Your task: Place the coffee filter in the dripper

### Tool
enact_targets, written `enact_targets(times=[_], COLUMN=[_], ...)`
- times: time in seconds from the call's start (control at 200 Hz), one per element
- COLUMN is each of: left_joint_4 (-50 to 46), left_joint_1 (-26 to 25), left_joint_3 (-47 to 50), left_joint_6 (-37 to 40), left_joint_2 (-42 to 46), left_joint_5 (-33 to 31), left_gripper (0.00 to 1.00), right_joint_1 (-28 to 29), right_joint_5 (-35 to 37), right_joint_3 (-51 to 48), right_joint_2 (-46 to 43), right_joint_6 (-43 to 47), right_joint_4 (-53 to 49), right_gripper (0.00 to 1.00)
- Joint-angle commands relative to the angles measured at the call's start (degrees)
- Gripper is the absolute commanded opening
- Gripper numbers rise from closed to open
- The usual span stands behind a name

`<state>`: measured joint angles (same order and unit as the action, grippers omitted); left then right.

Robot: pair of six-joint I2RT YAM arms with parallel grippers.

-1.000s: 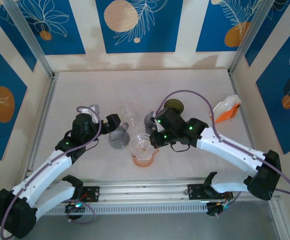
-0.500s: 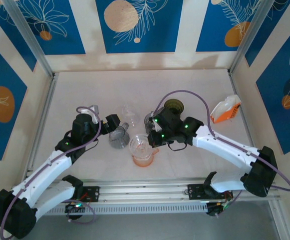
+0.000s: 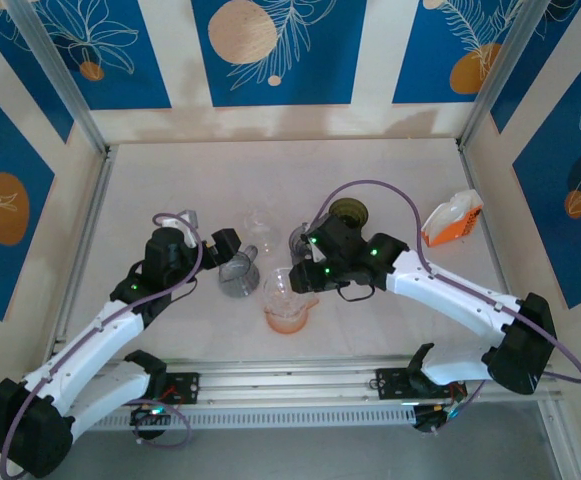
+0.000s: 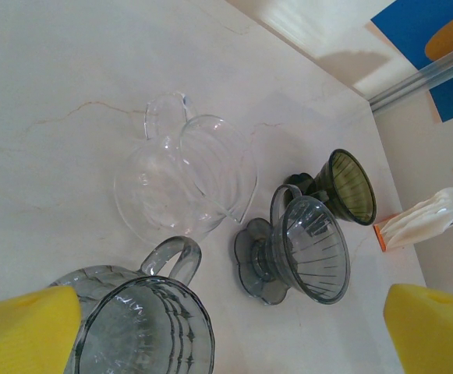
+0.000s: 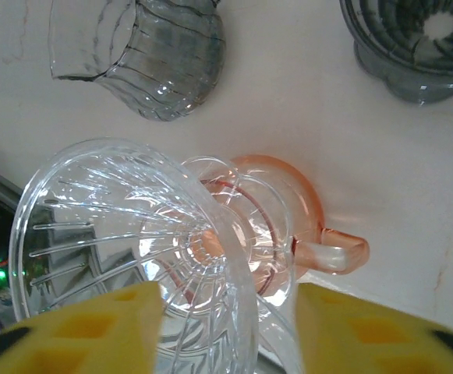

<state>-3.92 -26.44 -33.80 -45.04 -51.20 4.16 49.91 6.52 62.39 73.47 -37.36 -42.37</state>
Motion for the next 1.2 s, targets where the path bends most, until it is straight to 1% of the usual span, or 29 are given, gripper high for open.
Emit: enact_targets(times=[0.0, 0.085, 0.27, 0.4, 0.515, 0.62, 0.775, 0.93, 1.04, 1.125, 1.195], left_joint_4=[0.1, 0.1, 0.0, 0.2, 0.7, 0.8, 1.7, 2.6, 3.5, 3.4, 3.3], left_joint_1=[-0.5, -0.5, -0.5, -0.5, -0.5, -0.5, -0.5, -0.5, -0.5, -0.4, -0.4], left_joint_3=[0.4, 0.3, 0.3, 0.2, 0.2, 0.3, 1.0, 2.0, 2.7, 3.1, 3.3], left_joint_6=[0.1, 0.1, 0.2, 0.3, 0.4, 0.6, 1.0, 1.5, 1.8, 2.3, 2.7], left_joint_2=[0.6, 0.6, 0.7, 0.6, 0.4, 0.4, 0.3, 0.3, 0.1, -0.1, -0.2], left_joint_5=[-0.1, -0.2, -0.4, -0.4, -0.4, -0.4, -0.3, -0.4, -0.2, -0.2, -0.3], left_gripper=[1.00, 1.00, 1.00, 1.00, 1.00, 1.00, 1.00, 1.00, 1.00, 1.00, 1.00], right_joint_1=[-0.3, -0.6, -1.8, -5.2, -12.4, -20.9, -32.9, -45.0, -53.1, -57.6, -59.8], right_joint_5=[1.2, 2.7, 6.4, 10.8, 12.7, 13.0, 13.2, 13.3, 13.2, 12.3, 13.0], right_joint_3=[0.6, 0.7, 0.5, -0.4, -3.1, -6.0, -8.5, -9.0, -9.0, -8.1, -6.6], right_joint_2=[-2.4, -3.7, -7.0, -10.0, -12.9, -15.1, -15.1, -11.0, -6.9, -3.5, -0.4], right_joint_6=[-0.9, -1.0, -1.1, -1.9, -3.3, -3.1, -2.0, -1.3, -0.8, -0.6, 0.2], right_joint_4=[-1.1, -1.4, -1.8, -2.5, -2.2, -0.8, 1.3, 2.9, 5.0, 6.1, 6.3], right_gripper=[0.59, 0.63, 0.65, 0.66, 0.66, 0.66, 0.66, 0.65, 0.59, 0.53, 0.50])
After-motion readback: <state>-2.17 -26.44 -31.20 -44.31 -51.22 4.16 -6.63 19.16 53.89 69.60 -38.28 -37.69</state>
